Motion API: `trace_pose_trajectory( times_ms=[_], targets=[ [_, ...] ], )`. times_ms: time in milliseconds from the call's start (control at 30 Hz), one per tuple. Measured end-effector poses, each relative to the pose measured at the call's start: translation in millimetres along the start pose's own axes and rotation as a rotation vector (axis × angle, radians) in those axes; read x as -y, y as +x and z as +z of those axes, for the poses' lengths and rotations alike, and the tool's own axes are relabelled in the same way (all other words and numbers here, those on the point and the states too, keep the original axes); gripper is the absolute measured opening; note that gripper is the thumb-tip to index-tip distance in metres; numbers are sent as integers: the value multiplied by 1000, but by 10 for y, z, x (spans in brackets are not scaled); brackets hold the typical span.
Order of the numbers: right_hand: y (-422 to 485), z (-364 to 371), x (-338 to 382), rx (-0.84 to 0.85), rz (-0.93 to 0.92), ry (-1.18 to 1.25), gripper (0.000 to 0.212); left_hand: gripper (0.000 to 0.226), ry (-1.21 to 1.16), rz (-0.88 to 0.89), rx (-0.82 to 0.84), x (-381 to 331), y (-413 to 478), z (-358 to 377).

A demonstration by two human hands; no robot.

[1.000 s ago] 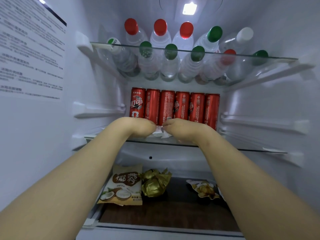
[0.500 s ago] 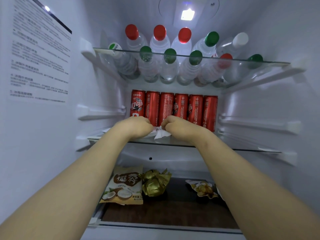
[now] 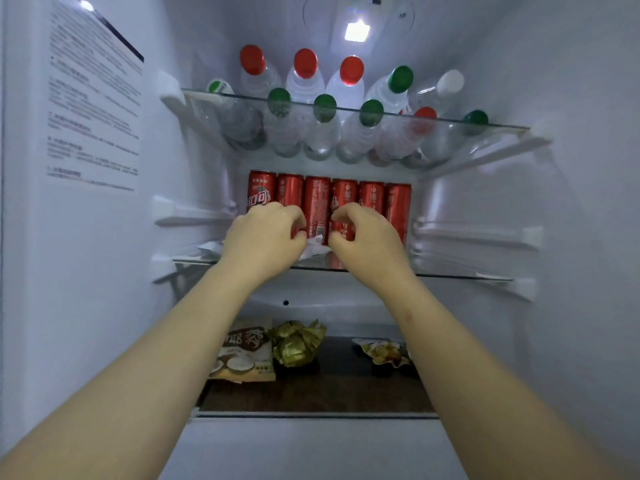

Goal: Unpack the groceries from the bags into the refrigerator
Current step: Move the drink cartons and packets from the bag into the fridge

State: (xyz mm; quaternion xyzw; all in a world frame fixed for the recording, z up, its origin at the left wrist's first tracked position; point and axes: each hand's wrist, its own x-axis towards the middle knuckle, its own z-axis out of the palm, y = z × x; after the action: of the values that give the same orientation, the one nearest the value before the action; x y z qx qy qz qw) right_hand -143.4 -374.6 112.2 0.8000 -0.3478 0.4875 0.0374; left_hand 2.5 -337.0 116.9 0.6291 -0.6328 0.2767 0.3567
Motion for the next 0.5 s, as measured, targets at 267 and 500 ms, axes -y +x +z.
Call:
trace_pose_trajectory(
  times_ms=[267,500],
  targets=[
    [-889,-268,-151,-88,42,-102,32,26,-140,221,-190,-429,-737,122],
    [-1808,-278,-269,-104,118,-351,36,37,-257,229,7,-662,-1444,495]
  ],
)
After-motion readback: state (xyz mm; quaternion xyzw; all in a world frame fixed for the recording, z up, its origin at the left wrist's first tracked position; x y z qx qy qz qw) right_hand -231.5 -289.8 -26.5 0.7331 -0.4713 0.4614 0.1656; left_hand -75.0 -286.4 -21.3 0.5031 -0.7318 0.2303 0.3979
